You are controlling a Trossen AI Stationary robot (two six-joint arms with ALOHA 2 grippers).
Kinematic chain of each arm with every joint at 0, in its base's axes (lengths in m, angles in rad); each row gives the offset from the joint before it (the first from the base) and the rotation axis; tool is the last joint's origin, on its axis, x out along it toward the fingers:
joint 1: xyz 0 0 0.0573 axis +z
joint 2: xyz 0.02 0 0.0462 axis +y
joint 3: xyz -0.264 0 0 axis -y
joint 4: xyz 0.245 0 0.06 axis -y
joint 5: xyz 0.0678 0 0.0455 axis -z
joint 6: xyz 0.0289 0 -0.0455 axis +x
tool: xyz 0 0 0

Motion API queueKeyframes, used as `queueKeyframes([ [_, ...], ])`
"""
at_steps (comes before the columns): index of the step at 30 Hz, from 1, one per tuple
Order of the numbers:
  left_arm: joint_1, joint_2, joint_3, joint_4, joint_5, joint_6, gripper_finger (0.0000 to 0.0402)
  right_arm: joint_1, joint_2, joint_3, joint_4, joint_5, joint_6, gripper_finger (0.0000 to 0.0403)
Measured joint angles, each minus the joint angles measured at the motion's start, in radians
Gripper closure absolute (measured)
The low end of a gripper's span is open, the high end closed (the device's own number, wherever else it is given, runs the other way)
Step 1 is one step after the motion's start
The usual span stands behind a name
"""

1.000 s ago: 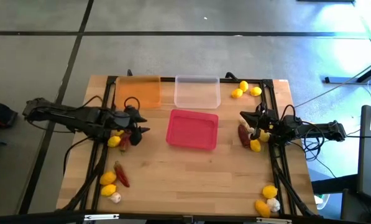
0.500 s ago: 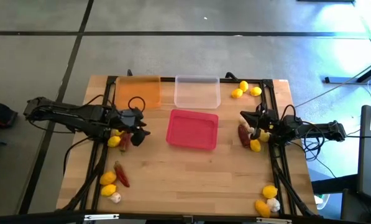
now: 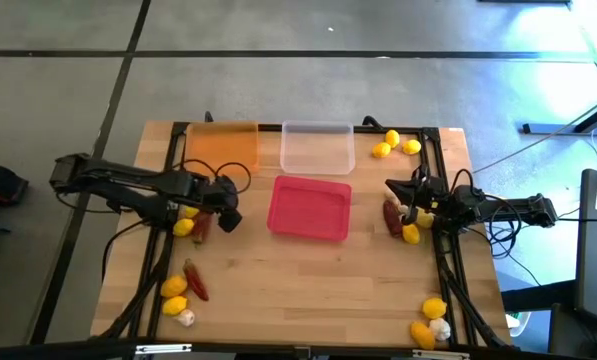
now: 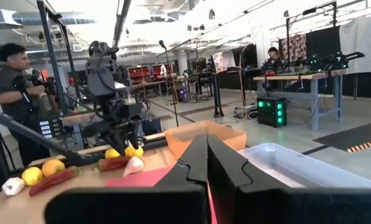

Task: Sort produce into baskets
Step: Put the white garlic in the orange bin

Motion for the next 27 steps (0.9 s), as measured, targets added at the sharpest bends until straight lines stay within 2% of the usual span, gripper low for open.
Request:
queueKeyframes([
  [12, 0.048, 0.172, 0.0, -0.021, 0.039, 0.004, 0.0155, 0.0, 0.0, 0.0, -0.033, 0.0, 0.0, 0.0396],
  [18, 0.047, 0.228, -0.001, -0.021, 0.045, 0.081, 0.0158, 0.0, 0.0, 0.0, -0.033, 0.0, 0.001, 0.0396],
  [21, 0.047, 0.246, -0.001, -0.021, 0.045, 0.103, 0.0177, 0.0, 0.0, 0.0, -0.033, 0.0, 0.001, 0.0396],
  [27, 0.047, 0.238, -0.001, -0.021, 0.047, 0.143, 0.0248, 0.0, 0.0, 0.0, -0.036, 0.0, 0.001, 0.0396],
])
